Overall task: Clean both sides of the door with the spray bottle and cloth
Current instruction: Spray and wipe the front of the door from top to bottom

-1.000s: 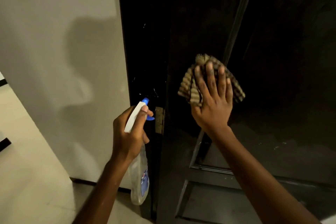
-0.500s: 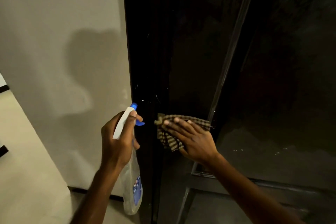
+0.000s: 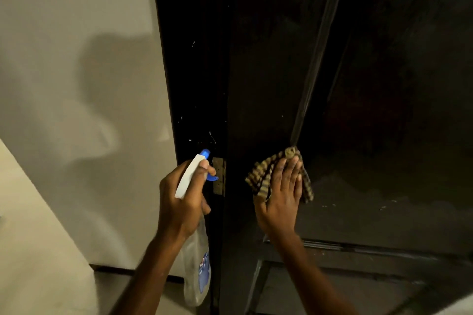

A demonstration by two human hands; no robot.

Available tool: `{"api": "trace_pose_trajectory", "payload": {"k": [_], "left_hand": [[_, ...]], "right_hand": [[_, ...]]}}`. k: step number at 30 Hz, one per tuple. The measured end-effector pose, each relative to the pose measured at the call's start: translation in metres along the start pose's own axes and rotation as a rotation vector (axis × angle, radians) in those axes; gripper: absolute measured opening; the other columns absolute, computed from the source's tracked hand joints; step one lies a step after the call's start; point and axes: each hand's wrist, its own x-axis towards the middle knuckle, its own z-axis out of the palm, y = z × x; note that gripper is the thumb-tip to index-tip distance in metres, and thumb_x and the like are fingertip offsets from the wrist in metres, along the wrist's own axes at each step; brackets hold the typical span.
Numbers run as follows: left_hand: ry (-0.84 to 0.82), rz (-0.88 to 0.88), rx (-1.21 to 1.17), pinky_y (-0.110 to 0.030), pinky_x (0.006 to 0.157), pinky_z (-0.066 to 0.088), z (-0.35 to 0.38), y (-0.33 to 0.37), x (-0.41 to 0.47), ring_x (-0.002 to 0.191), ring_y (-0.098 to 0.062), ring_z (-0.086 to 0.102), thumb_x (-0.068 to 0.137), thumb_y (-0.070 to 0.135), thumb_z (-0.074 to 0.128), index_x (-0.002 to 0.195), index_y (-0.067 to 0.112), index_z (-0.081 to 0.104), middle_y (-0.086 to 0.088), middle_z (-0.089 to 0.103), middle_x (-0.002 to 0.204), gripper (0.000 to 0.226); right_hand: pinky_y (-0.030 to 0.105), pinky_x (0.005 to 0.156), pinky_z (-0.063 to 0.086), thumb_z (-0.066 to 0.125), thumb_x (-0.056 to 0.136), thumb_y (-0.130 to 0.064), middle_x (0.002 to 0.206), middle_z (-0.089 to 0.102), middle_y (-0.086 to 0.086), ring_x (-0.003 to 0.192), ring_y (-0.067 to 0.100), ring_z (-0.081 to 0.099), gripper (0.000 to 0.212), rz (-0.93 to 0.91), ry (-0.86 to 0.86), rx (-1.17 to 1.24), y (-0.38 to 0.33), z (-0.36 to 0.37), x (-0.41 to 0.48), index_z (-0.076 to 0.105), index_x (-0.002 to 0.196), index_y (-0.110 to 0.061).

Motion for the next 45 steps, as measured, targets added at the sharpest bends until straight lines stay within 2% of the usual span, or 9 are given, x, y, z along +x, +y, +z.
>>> {"api": "trace_pose_trajectory", "payload": {"k": [6, 9, 14, 18, 22, 26, 31, 37, 45], "left_hand": [[-0.043, -0.011, 0.006, -0.02, 0.042, 0.046, 0.012, 0.0, -0.006, 0.035, -0.019, 0.053, 0.093, 0.034, 0.045, 0.091, 0.006, 0.07, 0.01, 0.065, 0.056, 0.038], [-0.051, -0.001, 0.009, -0.022, 0.042, 0.046, 0.012, 0.002, -0.004, 0.034, -0.021, 0.053, 0.093, 0.034, 0.045, 0.091, 0.005, 0.07, 0.011, 0.066, 0.058, 0.038], [-0.051, 0.026, 0.031, -0.022, 0.041, 0.046, 0.013, 0.005, -0.002, 0.034, -0.018, 0.053, 0.094, 0.034, 0.045, 0.09, 0.008, 0.069, 0.01, 0.063, 0.054, 0.035], [-0.035, 0.012, 0.015, -0.019, 0.042, 0.045, 0.016, 0.003, -0.001, 0.035, -0.019, 0.053, 0.093, 0.033, 0.045, 0.09, 0.013, 0.067, 0.013, 0.065, 0.057, 0.03], [-0.033, 0.028, -0.002, -0.018, 0.043, 0.046, 0.013, 0.0, -0.003, 0.034, -0.02, 0.053, 0.094, 0.033, 0.044, 0.092, 0.006, 0.069, 0.005, 0.064, 0.054, 0.037], [-0.045, 0.029, 0.002, -0.019, 0.042, 0.044, 0.012, 0.001, -0.005, 0.034, -0.02, 0.052, 0.094, 0.032, 0.044, 0.091, 0.006, 0.069, 0.008, 0.065, 0.057, 0.036], [-0.06, 0.014, -0.001, -0.018, 0.041, 0.043, 0.015, 0.001, -0.007, 0.033, -0.018, 0.051, 0.094, 0.031, 0.045, 0.092, 0.004, 0.069, 0.013, 0.066, 0.058, 0.036], [-0.055, 0.005, 0.0, -0.021, 0.041, 0.045, 0.023, -0.001, -0.011, 0.034, -0.017, 0.052, 0.094, 0.031, 0.045, 0.088, 0.01, 0.068, 0.014, 0.066, 0.06, 0.032], [-0.053, 0.022, 0.01, -0.021, 0.042, 0.047, 0.024, 0.005, -0.014, 0.035, -0.017, 0.053, 0.093, 0.032, 0.043, 0.093, 0.006, 0.069, 0.014, 0.066, 0.059, 0.036]], "right_hand": [[0.028, 0.123, -0.011, 0.035, 0.09, -0.031, 0.167, -0.022, -0.01, 0.155, 0.016, -0.014, 0.086, 0.181, -0.149, 0.174, 0.002, 0.017, -0.053, -0.017, 0.158, -0.032], [0.031, 0.124, -0.01, 0.036, 0.084, -0.025, 0.168, -0.018, -0.008, 0.156, 0.019, -0.012, 0.089, 0.165, -0.046, 0.321, -0.017, 0.002, -0.02, -0.011, 0.16, -0.031], [0.034, 0.125, -0.006, 0.035, 0.093, -0.028, 0.167, -0.002, 0.006, 0.156, 0.018, -0.008, 0.073, 0.105, 0.147, 0.38, -0.042, -0.031, 0.059, 0.008, 0.159, -0.007], [0.035, 0.126, 0.0, 0.032, 0.095, -0.029, 0.168, 0.001, 0.001, 0.157, 0.021, 0.0, 0.069, 0.052, 0.139, 0.381, -0.027, -0.023, 0.036, 0.011, 0.16, -0.015], [0.034, 0.126, 0.004, 0.033, 0.096, -0.03, 0.169, -0.003, -0.011, 0.157, 0.018, 0.004, 0.072, 0.097, -0.045, 0.205, 0.006, -0.002, -0.038, 0.004, 0.161, -0.032], [0.032, 0.125, 0.0, 0.032, 0.097, -0.036, 0.168, -0.006, -0.016, 0.156, 0.013, 0.002, 0.069, 0.149, -0.153, 0.058, 0.014, -0.007, -0.055, 0.007, 0.161, -0.031], [0.039, 0.122, 0.002, 0.037, 0.092, -0.035, 0.168, 0.004, -0.013, 0.156, 0.015, 0.001, 0.07, 0.085, -0.011, -0.018, -0.004, -0.039, 0.0, 0.022, 0.159, -0.022], [0.042, 0.109, 0.019, 0.044, 0.085, -0.037, 0.164, 0.026, -0.003, 0.156, 0.019, 0.009, 0.074, -0.026, 0.045, -0.187, 0.006, -0.055, 0.027, 0.031, 0.157, -0.024], [0.041, 0.106, 0.025, 0.066, 0.072, -0.039, 0.169, -0.002, -0.013, 0.156, 0.017, -0.002, 0.102, -0.212, -0.201, -0.465, 0.063, -0.045, -0.035, 0.016, 0.16, -0.029]]}}
